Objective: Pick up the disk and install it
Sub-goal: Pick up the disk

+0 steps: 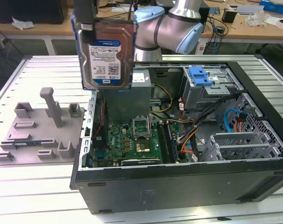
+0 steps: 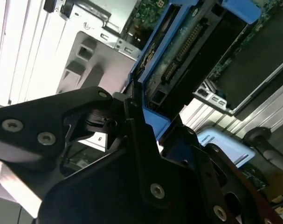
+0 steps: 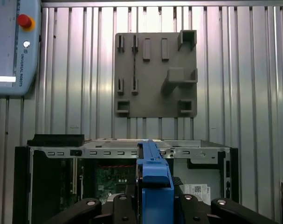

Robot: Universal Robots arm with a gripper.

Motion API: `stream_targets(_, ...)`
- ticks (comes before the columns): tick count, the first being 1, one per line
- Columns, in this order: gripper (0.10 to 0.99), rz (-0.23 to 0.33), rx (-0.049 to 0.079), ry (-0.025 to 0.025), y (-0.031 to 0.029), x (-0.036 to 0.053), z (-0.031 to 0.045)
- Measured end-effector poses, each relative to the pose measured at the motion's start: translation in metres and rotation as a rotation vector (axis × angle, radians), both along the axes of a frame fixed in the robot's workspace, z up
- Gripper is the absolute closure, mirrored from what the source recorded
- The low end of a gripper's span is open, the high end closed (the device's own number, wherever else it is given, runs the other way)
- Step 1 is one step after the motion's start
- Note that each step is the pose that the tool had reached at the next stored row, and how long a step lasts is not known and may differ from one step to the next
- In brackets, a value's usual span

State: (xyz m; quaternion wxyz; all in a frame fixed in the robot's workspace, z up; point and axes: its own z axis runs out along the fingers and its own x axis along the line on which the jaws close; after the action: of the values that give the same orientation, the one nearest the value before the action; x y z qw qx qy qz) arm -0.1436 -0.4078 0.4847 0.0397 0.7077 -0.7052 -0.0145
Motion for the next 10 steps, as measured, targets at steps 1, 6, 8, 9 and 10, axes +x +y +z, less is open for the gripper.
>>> stream_targets(1,0.718,0.0,0.0,0.0018,-0.0024,0.0082,0.0002)
stream_targets(6,0.718,0.001,0.0,0.008,-0.01,0.0318,0.0008)
stream_targets(8,0.718,0.001,0.0,0.0102,-0.0143,0.043,0.0011)
stream_targets(9,0.718,0.001,0.0,0.0106,-0.0156,0.0465,0.0012)
stream_targets(10,0.718,0.001,0.0,0.0111,-0.0171,0.0501,0.0012)
